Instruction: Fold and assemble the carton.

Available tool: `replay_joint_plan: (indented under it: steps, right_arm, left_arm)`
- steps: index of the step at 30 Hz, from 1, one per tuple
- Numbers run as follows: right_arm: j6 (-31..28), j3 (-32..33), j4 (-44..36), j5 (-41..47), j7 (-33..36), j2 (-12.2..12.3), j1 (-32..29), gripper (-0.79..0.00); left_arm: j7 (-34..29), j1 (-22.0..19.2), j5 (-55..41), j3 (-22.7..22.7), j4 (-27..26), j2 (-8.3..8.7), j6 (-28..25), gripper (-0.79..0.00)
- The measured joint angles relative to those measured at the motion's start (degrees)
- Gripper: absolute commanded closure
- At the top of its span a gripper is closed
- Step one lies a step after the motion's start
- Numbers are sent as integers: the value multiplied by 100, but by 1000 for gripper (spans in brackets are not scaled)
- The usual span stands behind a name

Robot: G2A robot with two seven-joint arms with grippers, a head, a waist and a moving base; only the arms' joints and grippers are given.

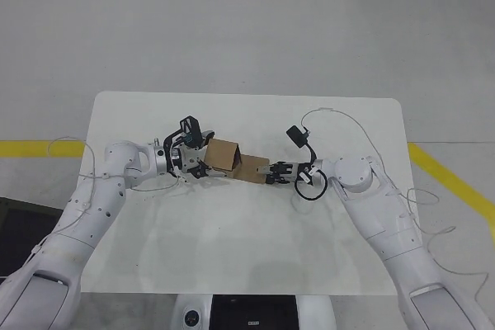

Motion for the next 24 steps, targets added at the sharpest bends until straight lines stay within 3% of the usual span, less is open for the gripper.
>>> replay_joint_plan:
  steps: [24]
  right_arm:
    - [-588, -593, 387, 689, 124, -266, 723, -271]
  left_arm:
    - [-97, -25, 10, 68, -59, -44, -30, -785]
